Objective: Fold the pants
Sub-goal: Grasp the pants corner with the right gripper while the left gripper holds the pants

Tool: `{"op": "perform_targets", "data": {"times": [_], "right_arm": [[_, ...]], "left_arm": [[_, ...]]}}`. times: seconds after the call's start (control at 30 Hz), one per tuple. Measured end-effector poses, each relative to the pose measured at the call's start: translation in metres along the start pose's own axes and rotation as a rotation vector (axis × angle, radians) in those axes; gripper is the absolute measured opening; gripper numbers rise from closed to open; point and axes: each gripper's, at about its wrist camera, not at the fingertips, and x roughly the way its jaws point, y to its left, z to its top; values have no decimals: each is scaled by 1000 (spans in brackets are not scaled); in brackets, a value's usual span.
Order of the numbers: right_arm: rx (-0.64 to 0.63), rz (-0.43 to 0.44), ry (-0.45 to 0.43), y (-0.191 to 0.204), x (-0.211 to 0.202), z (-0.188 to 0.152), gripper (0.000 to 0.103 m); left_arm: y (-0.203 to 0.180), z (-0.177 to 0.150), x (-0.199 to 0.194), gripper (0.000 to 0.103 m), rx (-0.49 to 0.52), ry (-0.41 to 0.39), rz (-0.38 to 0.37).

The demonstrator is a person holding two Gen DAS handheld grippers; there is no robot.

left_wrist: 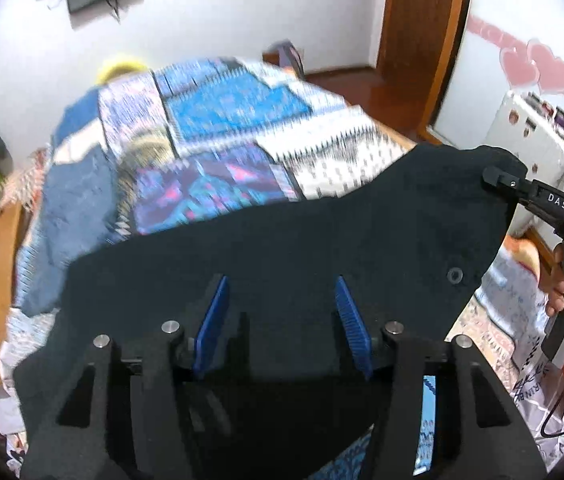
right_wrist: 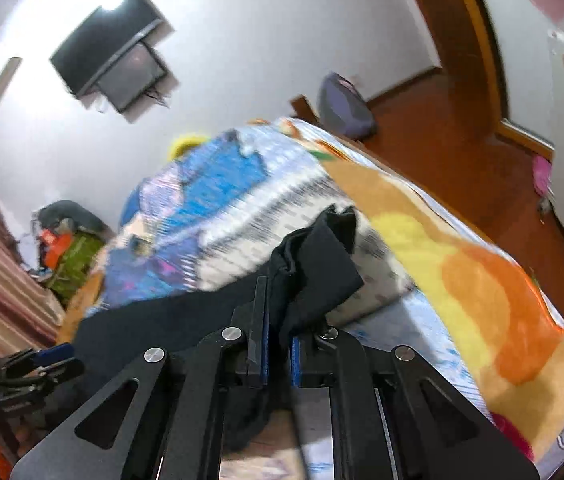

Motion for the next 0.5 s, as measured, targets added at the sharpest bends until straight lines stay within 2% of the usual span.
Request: {"op": "perform_targets", "data": {"times": [0.1, 0.17, 0.4, 0.5], "right_arm": [[-47, 53, -19, 31, -5, 8, 7], [-84, 91, -31, 55, -7, 12, 7], [-187, 208, -18, 126, 2, 14, 7], [-233, 246, 9, 153, 16, 5, 7]], "left_arm": [[14, 3, -29, 58, -30, -67, 11], [28, 3, -50, 66, -62, -117, 27], [79, -11, -103, 73, -175, -232, 69], [101, -22, -121, 75, -219, -271, 86]]}}
